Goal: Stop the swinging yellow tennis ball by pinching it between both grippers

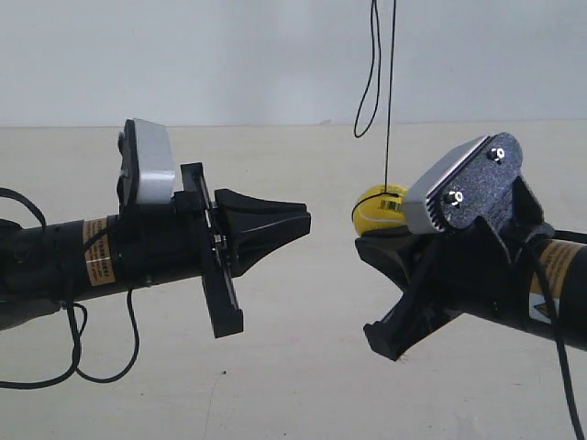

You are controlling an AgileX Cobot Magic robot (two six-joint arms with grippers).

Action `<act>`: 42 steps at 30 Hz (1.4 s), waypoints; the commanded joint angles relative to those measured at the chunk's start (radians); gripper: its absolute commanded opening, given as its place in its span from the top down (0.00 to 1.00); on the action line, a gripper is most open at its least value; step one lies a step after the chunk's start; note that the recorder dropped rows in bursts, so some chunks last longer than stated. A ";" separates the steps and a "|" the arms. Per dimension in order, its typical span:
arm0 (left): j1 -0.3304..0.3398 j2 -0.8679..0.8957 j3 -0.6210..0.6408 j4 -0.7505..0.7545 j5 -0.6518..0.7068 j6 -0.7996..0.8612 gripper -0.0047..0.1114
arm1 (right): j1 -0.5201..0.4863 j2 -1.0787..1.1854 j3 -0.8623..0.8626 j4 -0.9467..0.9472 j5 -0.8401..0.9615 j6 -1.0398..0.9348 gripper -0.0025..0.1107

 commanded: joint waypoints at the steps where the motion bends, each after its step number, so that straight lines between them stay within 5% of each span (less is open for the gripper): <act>1: -0.006 0.004 -0.006 0.000 0.042 -0.010 0.92 | 0.000 -0.013 0.000 0.140 0.044 -0.144 0.98; 20: -0.006 0.004 -0.006 0.020 0.045 -0.012 0.92 | -0.003 -0.056 0.000 0.883 0.062 -0.851 0.98; 29: -0.006 0.004 -0.006 0.027 0.045 -0.024 0.92 | -0.003 -0.056 0.000 0.911 0.052 -0.874 0.98; 42: -0.006 0.004 -0.006 0.106 0.038 -0.080 0.92 | 0.000 -0.056 0.000 0.643 0.119 -0.525 0.98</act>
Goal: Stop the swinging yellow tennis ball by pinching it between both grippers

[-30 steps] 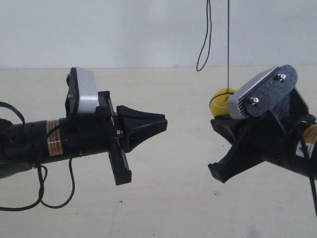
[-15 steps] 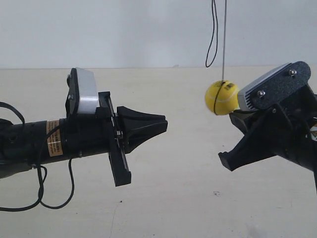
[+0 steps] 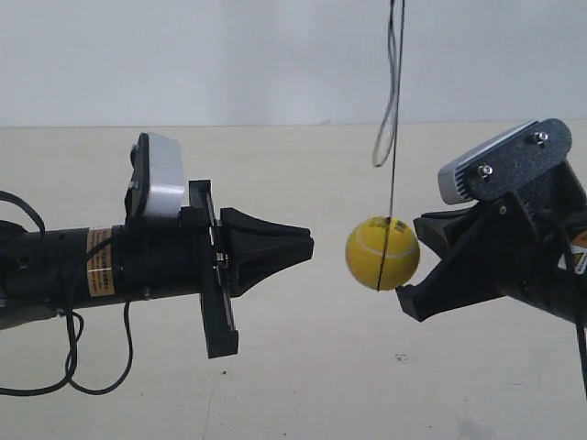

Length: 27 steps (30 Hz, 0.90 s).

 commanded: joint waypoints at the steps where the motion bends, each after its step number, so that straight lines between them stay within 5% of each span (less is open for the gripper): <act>1: -0.006 0.004 -0.006 0.021 -0.005 -0.017 0.92 | 0.000 -0.005 0.000 -0.114 0.010 0.122 0.98; 7: -0.006 0.004 -0.006 0.021 -0.005 -0.017 0.92 | 0.000 -0.005 0.000 -0.325 0.010 0.344 0.98; 16: 0.009 0.004 -0.003 0.023 0.036 -0.023 0.92 | 0.000 -0.005 0.000 -1.200 -0.140 1.091 0.98; 21: 0.076 0.000 -0.002 0.077 0.029 -0.077 0.92 | 0.000 -0.005 0.000 -1.234 -0.148 1.113 0.98; 27: 0.208 -0.058 -0.001 0.369 -0.069 -0.240 0.92 | 0.000 -0.005 0.000 -1.235 -0.151 1.113 0.98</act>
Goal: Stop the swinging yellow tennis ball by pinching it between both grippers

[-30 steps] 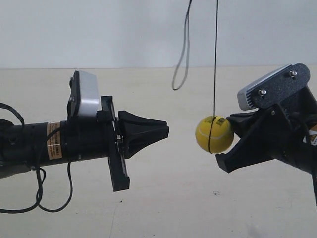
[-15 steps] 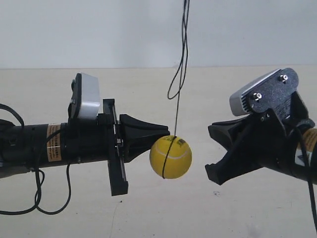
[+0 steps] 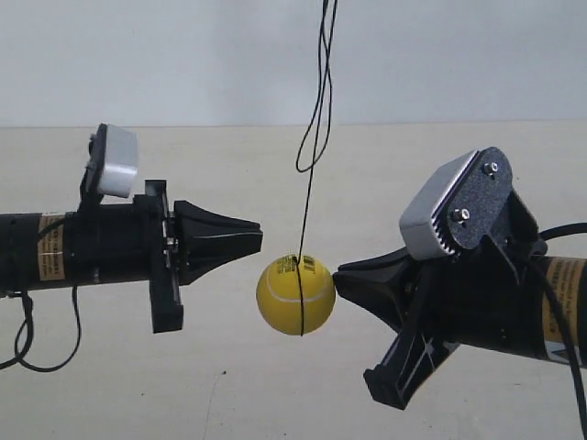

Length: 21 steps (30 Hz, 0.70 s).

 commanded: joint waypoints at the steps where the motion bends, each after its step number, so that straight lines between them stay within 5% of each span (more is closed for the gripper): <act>1: 0.034 -0.028 -0.001 0.201 -0.098 -0.075 0.92 | 0.000 -0.005 0.000 -0.014 -0.013 0.011 0.98; 21: 0.032 0.007 -0.001 0.159 -0.098 -0.061 0.92 | 0.000 -0.005 0.000 -0.041 -0.050 0.032 0.98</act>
